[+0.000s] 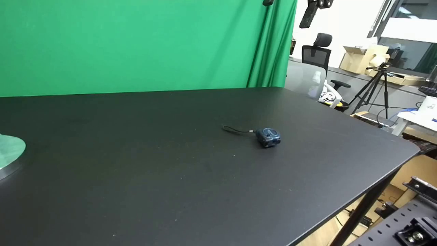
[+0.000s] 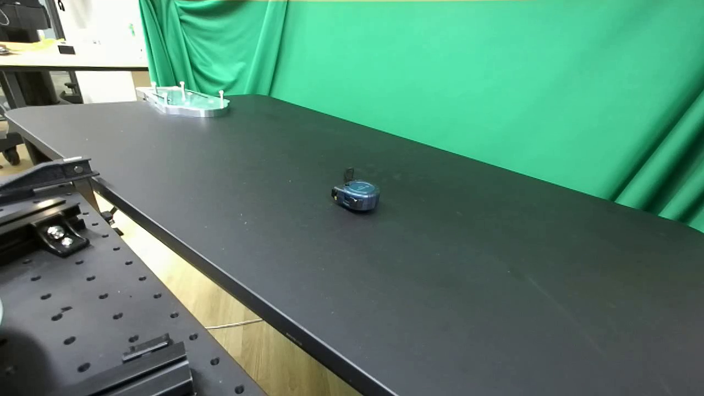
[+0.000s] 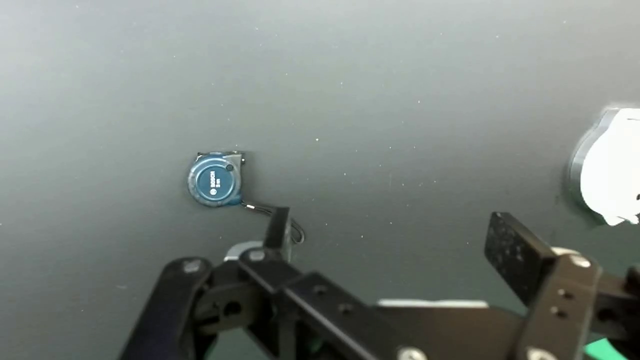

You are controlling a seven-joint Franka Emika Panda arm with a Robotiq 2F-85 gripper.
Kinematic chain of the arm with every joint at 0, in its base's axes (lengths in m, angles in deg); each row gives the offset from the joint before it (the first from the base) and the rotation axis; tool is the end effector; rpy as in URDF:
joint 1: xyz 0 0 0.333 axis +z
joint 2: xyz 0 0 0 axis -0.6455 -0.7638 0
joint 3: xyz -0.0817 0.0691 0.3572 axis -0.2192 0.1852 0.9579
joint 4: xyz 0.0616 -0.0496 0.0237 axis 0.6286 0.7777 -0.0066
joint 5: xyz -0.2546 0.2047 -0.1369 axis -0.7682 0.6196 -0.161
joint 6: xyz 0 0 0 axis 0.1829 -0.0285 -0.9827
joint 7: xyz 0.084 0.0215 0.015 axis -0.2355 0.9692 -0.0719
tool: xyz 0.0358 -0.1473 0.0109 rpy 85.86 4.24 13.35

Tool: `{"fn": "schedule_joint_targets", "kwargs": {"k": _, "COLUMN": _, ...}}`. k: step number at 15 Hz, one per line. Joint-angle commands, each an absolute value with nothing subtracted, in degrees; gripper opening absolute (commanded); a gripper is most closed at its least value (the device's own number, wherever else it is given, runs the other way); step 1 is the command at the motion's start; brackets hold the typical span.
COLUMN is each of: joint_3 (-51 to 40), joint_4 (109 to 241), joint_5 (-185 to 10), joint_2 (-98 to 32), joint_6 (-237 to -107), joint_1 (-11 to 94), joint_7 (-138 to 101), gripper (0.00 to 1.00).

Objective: Move the measuring tape to the left

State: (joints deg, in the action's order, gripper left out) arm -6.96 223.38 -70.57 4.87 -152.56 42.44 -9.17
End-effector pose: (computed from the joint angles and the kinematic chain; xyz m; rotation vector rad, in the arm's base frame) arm 0.3595 0.0005 0.4585 -2.8844 0.1090 0.0862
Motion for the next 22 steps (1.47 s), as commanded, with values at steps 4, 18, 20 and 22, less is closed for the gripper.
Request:
{"fn": "schedule_joint_targets", "kwargs": {"k": 4, "joint_3": -5.21, "joint_4": 223.91, "joint_5": -72.30, "joint_2": 4.93, "joint_6": -154.82, "joint_1": 41.21, "joint_7": -9.70, "gripper": 1.00}}
{"fn": "schedule_joint_targets", "kwargs": {"k": 18, "joint_3": -2.28, "joint_4": 232.87, "joint_5": -98.55, "joint_2": -7.28, "joint_6": -184.86, "joint_1": 33.73, "joint_7": -16.38, "gripper": 1.00}}
{"fn": "schedule_joint_targets", "kwargs": {"k": 20, "joint_3": -2.57, "joint_4": 233.22, "joint_5": -101.13, "joint_2": -9.83, "joint_6": -183.87, "joint_1": 33.46, "joint_7": -16.04, "gripper": 1.00}}
{"fn": "schedule_joint_targets", "kwargs": {"k": 22, "joint_3": -2.91, "joint_4": 233.60, "joint_5": -102.99, "joint_2": -12.05, "joint_6": -183.22, "joint_1": 33.66, "joint_7": -15.07, "gripper": 1.00}}
